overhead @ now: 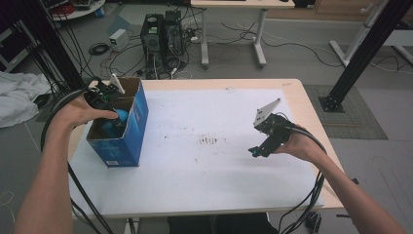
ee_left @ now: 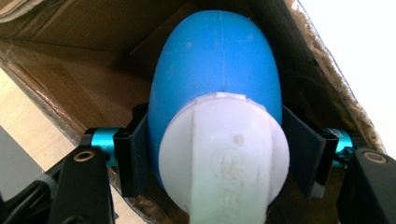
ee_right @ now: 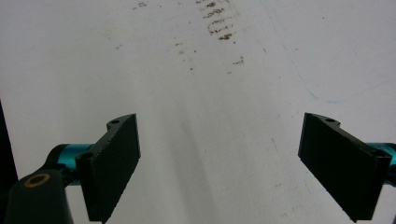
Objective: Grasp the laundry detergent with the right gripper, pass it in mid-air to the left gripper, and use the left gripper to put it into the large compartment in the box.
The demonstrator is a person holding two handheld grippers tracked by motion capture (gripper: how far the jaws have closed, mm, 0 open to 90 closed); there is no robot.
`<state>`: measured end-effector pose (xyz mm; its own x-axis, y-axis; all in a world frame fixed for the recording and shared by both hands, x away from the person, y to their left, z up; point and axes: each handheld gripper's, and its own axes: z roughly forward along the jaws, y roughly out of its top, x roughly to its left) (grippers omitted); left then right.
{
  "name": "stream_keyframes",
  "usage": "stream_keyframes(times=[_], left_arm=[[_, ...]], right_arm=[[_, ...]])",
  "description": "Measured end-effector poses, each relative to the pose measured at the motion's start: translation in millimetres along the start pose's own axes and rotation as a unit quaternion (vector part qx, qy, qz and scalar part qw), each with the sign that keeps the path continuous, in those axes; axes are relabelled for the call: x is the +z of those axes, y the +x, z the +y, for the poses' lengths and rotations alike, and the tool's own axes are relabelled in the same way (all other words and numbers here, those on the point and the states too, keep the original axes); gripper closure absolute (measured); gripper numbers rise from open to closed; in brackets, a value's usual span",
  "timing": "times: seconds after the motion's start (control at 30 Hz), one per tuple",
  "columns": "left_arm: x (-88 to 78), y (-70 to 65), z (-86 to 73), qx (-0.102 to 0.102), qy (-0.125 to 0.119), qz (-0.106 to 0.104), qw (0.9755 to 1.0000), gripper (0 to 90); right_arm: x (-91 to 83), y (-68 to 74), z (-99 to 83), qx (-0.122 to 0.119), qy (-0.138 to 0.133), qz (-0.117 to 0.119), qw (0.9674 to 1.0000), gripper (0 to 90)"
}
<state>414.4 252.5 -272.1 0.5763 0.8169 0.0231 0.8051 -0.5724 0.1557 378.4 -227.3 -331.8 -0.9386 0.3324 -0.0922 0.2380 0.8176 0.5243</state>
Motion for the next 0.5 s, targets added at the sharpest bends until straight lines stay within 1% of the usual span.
stream_keyframes(times=[0.07, 0.13, 0.2, 0.33, 0.4, 0.5], left_arm=[[0.0, 0.0, 0.0, 0.000, 0.000, 0.000, 1.0000, 33.3], [-0.6, 0.1, 0.9, 0.004, 0.005, 0.001, 1.0000, 33.2], [-0.4, 0.2, 0.7, 0.000, 0.005, 0.001, 1.0000, 33.3], [-0.7, 0.2, 0.6, 0.002, 0.005, 0.001, 1.0000, 33.2], [-1.4, -1.4, 1.0, -0.002, 0.005, -0.003, 1.0000, 33.3], [-2.5, -1.8, 1.4, -0.002, 0.006, -0.003, 1.0000, 33.2]], right_arm=[[0.0, -0.2, -0.1, -0.001, -0.001, 0.000, 1.0000, 12.0], [-0.1, -0.1, -0.1, -0.001, -0.001, 0.000, 1.0000, 12.0], [-0.2, 0.0, -0.2, 0.000, 0.000, 0.000, 1.0000, 12.0], [-0.5, -0.6, -0.7, -0.001, 0.001, 0.000, 1.0000, 12.0], [-0.9, -0.7, -1.0, 0.001, 0.001, -0.001, 1.0000, 12.0], [-1.0, -0.6, -1.1, 0.000, 0.001, 0.000, 1.0000, 12.0]])
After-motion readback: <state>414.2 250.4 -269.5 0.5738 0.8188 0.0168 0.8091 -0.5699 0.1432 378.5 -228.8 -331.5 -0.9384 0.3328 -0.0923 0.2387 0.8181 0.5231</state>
